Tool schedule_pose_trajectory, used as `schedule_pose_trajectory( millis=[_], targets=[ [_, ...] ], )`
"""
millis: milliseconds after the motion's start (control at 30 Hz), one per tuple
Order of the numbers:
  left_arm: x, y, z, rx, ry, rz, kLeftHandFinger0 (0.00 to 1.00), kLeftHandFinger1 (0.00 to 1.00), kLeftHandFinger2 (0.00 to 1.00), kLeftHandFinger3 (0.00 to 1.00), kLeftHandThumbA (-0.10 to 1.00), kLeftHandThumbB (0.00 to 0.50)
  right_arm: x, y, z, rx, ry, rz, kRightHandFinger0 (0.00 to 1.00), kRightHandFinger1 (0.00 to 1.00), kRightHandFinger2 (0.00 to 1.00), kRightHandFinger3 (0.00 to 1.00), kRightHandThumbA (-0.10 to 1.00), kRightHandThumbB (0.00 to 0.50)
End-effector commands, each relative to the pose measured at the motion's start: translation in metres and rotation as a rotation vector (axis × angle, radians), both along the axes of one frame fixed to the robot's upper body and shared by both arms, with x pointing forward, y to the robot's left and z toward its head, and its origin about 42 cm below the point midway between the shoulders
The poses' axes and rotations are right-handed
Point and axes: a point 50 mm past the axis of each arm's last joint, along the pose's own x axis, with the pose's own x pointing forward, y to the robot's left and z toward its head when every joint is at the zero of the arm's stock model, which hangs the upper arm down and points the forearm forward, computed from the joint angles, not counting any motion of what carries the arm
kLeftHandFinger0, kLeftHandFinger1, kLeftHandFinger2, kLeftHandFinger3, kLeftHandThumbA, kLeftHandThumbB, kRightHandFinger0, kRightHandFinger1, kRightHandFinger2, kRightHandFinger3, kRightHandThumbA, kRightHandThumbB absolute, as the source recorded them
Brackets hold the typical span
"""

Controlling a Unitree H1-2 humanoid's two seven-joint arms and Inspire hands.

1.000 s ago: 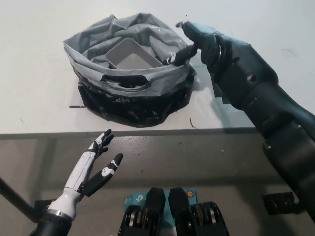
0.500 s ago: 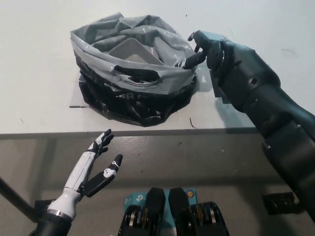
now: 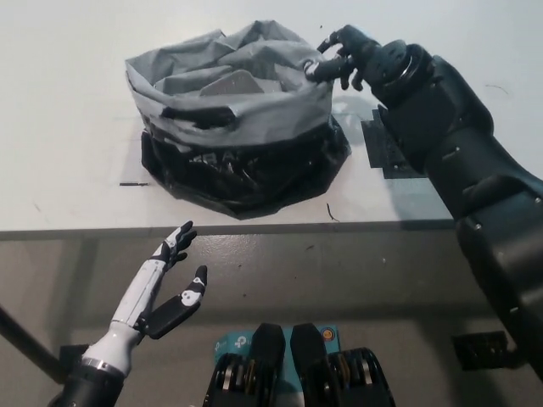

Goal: Use the right hand to pick up a small rectangular container and put it into a plastic bag and lift the bag

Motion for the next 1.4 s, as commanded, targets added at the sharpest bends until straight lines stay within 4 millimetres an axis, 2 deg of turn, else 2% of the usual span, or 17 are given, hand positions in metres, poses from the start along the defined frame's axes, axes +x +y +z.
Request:
schedule_pose_trajectory(
  millis=[0, 33, 133, 233, 267, 333, 400, 533, 567, 700, 733, 867, 1033, 1100, 1300, 1333, 1367],
  targets=[
    [0.007, 0.002, 0.016, 0.02, -0.046, -0.024, 1.0, 1.0, 1.0, 1.0, 0.44, 0.174, 0.004, 0.01, 0.064, 0.156, -0.068, 0.003, 0.0, 0.13, 0.37, 0.31, 0.49, 0.263],
    [0.007, 0.002, 0.016, 0.016, -0.046, -0.024, 1.0, 1.0, 1.0, 1.0, 0.44, 0.174, 0.004, 0.009, 0.066, 0.169, -0.061, 0.004, 0.0, 0.09, 0.36, 0.29, 0.51, 0.264],
    [0.007, 0.003, 0.015, 0.017, -0.047, -0.025, 1.0, 1.0, 1.0, 1.0, 0.43, 0.173, 0.005, 0.007, 0.067, 0.214, -0.052, 0.017, 0.0, 0.06, 0.38, 0.26, 0.5, 0.188],
    [0.007, 0.003, 0.015, 0.016, -0.047, -0.025, 1.0, 1.0, 1.0, 1.0, 0.44, 0.175, 0.005, 0.002, 0.068, 0.353, -0.036, 0.017, 0.0, 0.14, 0.51, 0.36, 0.55, 0.23],
    [0.007, 0.003, 0.015, 0.021, -0.048, -0.021, 1.0, 1.0, 1.0, 1.0, 0.44, 0.175, 0.006, 0.0, 0.069, 0.47, 0.004, -0.009, 0.0, 0.22, 0.61, 0.33, 0.52, 0.236],
    [0.007, 0.004, 0.015, 0.024, -0.047, -0.018, 1.0, 1.0, 1.0, 1.0, 0.43, 0.174, 0.006, -0.001, 0.071, 0.625, 0.069, -0.035, 0.0, 0.29, 0.69, 0.28, 0.46, 0.228],
    [0.007, 0.004, 0.016, 0.02, -0.052, -0.021, 1.0, 1.0, 1.0, 1.0, 0.41, 0.167, 0.006, -0.002, 0.076, 0.879, 0.145, -0.042, 0.0, 0.23, 0.59, 0.15, 0.41, 0.219],
    [0.006, 0.003, 0.013, 0.015, -0.047, -0.022, 1.0, 1.0, 1.0, 1.0, 0.39, 0.154, 0.006, 0.0, 0.082, 1.224, 0.182, -0.048, 0.0, 0.02, 0.37, 0.1, 0.32, 0.2],
    [0.005, 0.003, 0.012, 0.008, -0.048, -0.025, 1.0, 1.0, 1.0, 1.0, 0.38, 0.154, 0.005, 0.002, 0.085, 1.352, 0.202, -0.059, 0.0, 0.0, 0.35, 0.22, 0.29, 0.215],
    [0.004, 0.004, 0.012, 0.009, -0.05, -0.028, 1.0, 1.0, 1.0, 1.0, 0.39, 0.154, 0.004, 0.008, 0.096, 1.6, 0.228, -0.039, 0.0, 0.02, 0.44, 0.31, 0.22, 0.235],
    [0.005, 0.004, 0.013, 0.011, -0.05, -0.028, 1.0, 1.0, 1.0, 1.0, 0.4, 0.156, 0.003, 0.01, 0.105, 1.667, 0.233, -0.017, 0.0, 0.05, 0.51, 0.34, 0.21, 0.23],
    [0.007, 0.004, 0.016, 0.008, -0.054, -0.026, 1.0, 1.0, 1.0, 1.0, 0.38, 0.154, -0.002, 0.018, 0.136, 1.756, 0.219, 0.053, 0.0, 0.11, 0.61, 0.36, 0.27, 0.213],
    [0.006, 0.004, 0.015, 0.001, -0.056, -0.034, 1.0, 1.0, 1.0, 1.0, 0.41, 0.167, -0.011, 0.026, 0.172, 1.852, 0.208, 0.136, 0.0, 0.21, 0.71, 0.54, 0.31, 0.189],
    [0.006, 0.004, 0.015, 0.001, -0.057, -0.03, 1.0, 1.0, 1.0, 1.0, 0.41, 0.169, -0.018, 0.03, 0.197, 1.868, 0.183, 0.182, 0.0, 0.24, 0.7, 0.6, 0.34, 0.176],
    [0.009, 0.003, 0.018, -0.001, -0.063, -0.028, 1.0, 1.0, 1.0, 1.0, 0.38, 0.165, -0.031, 0.032, 0.243, 1.903, 0.142, 0.253, 0.0, 0.27, 0.75, 0.68, 0.33, 0.174],
    [0.01, 0.003, 0.019, -0.003, -0.064, -0.029, 1.0, 1.0, 1.0, 1.0, 0.38, 0.172, -0.035, 0.032, 0.253, 1.903, 0.124, 0.271, 0.0, 0.28, 0.67, 0.6, 0.31, 0.218],
    [0.01, 0.003, 0.019, -0.004, -0.063, -0.029, 1.0, 1.0, 1.0, 1.0, 0.38, 0.172, -0.037, 0.032, 0.259, 1.902, 0.115, 0.282, 0.0, 0.22, 0.63, 0.58, 0.33, 0.176]
  ],
)
